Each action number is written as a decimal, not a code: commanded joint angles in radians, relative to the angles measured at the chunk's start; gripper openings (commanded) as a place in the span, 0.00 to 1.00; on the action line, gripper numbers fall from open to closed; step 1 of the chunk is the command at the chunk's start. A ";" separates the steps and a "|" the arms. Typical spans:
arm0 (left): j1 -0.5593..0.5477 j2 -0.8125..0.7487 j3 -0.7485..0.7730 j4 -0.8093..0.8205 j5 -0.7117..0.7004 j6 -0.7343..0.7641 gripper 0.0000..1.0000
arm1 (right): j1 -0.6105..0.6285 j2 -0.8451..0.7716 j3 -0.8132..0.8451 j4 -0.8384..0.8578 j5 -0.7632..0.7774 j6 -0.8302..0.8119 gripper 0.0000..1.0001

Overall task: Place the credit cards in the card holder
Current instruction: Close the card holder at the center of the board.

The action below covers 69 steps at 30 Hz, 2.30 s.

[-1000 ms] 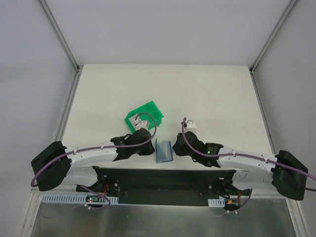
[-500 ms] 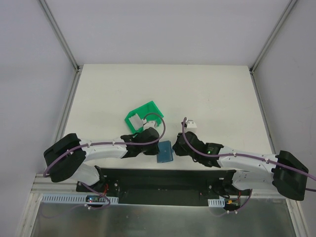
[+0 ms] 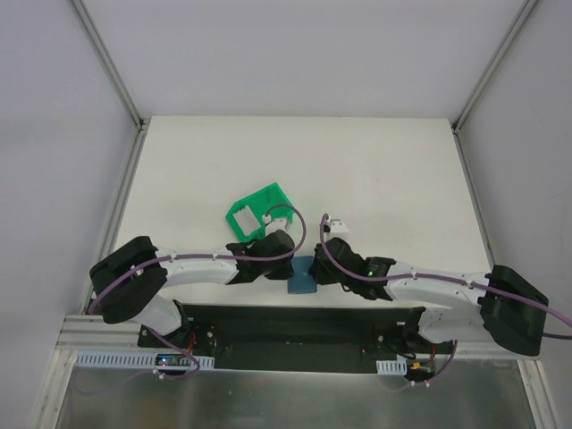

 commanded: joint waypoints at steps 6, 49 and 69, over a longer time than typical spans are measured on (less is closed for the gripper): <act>-0.021 0.007 -0.003 -0.012 -0.012 -0.004 0.00 | 0.003 0.100 0.059 0.034 -0.017 0.013 0.10; -0.020 -0.075 -0.098 -0.004 -0.041 -0.003 0.11 | -0.005 0.091 0.091 0.057 -0.050 -0.066 0.29; -0.021 -0.089 -0.083 -0.004 -0.036 0.048 0.14 | -0.094 -0.055 -0.062 0.124 -0.126 -0.017 0.12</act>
